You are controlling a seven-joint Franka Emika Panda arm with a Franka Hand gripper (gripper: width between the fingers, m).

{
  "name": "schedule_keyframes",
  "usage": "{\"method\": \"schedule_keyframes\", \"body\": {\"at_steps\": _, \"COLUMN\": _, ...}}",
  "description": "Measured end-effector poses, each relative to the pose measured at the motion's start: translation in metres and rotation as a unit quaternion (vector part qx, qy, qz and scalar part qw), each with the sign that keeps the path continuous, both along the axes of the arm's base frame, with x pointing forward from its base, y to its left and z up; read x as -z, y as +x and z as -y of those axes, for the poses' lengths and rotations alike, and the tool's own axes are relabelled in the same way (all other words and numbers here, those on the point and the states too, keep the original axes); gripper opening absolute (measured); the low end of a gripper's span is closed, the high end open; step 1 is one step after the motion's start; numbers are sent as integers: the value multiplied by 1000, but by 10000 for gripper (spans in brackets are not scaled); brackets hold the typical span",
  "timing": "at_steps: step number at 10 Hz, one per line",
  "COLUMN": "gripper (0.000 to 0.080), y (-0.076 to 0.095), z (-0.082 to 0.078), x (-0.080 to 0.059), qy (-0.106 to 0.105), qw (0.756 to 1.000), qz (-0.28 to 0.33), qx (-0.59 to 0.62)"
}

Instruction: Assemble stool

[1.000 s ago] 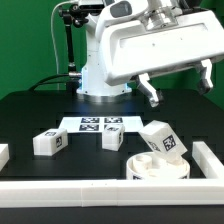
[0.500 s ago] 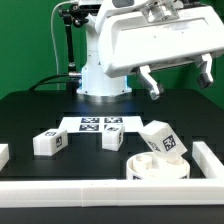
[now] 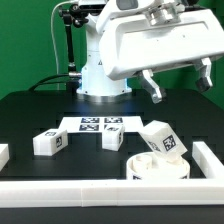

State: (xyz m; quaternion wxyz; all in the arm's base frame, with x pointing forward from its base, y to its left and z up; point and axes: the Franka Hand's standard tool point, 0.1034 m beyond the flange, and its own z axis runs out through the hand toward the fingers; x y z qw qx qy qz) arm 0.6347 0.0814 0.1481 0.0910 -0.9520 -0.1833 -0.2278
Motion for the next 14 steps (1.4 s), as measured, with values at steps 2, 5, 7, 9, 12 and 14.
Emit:
{"method": "schedule_keyframes", "body": {"at_steps": 2, "gripper": 649, "y": -5, "z": -12, "x": -4, "qy": -3, "qw": 997, "qz": -71, "qx": -17}}
{"method": "schedule_keyframes", "body": {"at_steps": 5, "gripper": 649, "y": -16, "z": -19, "x": -4, "qy": -19, "qw": 987, "qz": -143, "qx": -64}}
{"method": "schedule_keyframes", "body": {"at_steps": 7, "gripper": 649, "y": -9, "z": -16, "x": -5, "qy": -40, "qw": 981, "qz": -139, "qx": -126}}
{"method": "schedule_keyframes", "body": {"at_steps": 9, "gripper": 649, "y": -5, "z": -16, "x": -3, "qy": -62, "qw": 975, "qz": -105, "qx": -188}}
{"method": "schedule_keyframes", "body": {"at_steps": 12, "gripper": 649, "y": -5, "z": -18, "x": -3, "qy": -62, "qw": 974, "qz": -104, "qx": -192}}
{"method": "schedule_keyframes", "body": {"at_steps": 14, "gripper": 649, "y": -4, "z": -17, "x": -2, "qy": -68, "qw": 971, "qz": -96, "qx": -210}}
